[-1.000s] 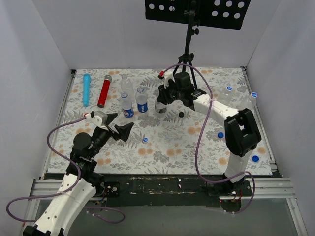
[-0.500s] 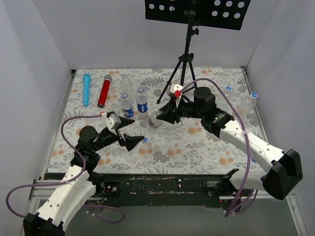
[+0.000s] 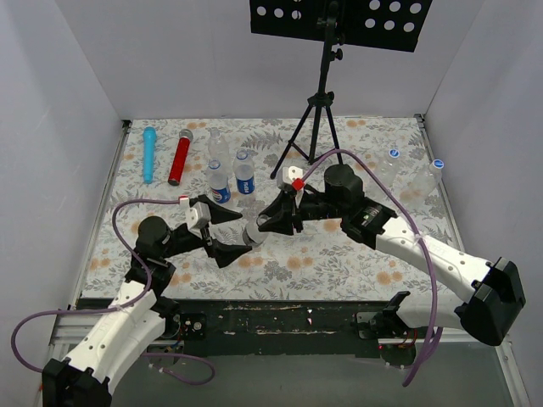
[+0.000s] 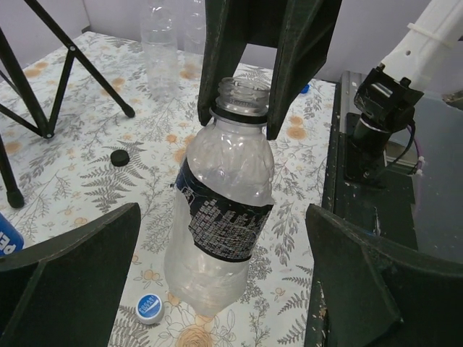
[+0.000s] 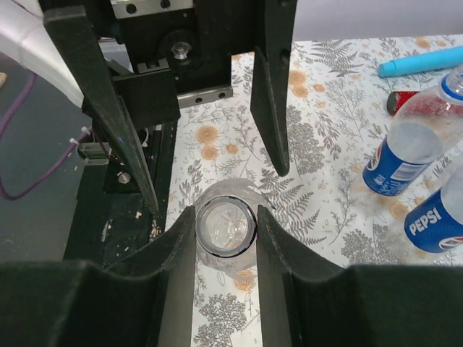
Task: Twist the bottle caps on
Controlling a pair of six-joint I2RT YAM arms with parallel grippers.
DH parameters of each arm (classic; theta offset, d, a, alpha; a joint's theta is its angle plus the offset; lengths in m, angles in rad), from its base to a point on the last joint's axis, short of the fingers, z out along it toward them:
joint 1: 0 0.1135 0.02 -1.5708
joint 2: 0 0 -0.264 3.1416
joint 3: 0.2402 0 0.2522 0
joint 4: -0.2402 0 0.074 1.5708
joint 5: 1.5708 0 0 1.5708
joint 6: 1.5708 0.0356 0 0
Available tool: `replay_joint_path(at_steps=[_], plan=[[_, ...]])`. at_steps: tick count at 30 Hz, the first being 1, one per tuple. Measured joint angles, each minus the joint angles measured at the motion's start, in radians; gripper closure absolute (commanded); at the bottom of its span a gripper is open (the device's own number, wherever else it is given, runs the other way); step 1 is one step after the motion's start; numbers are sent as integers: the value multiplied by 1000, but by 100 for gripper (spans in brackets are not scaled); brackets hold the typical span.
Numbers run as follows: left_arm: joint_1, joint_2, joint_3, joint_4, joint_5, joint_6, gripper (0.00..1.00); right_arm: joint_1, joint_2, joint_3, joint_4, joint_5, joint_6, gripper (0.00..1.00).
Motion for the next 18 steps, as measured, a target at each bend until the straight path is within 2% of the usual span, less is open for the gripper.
replay_joint_path(at_steps=[7, 9, 16, 18], plan=[[0, 14, -24, 68, 68, -34, 2, 34, 0, -4, 61, -32, 41, 99], [0, 23, -24, 74, 80, -39, 4, 42, 1, -4, 84, -37, 51, 99], [0, 47, -24, 90, 114, -58, 19, 57, 16, -4, 148, -61, 88, 99], [0, 48, -24, 91, 118, -63, 30, 62, 23, -5, 156, -64, 97, 99]])
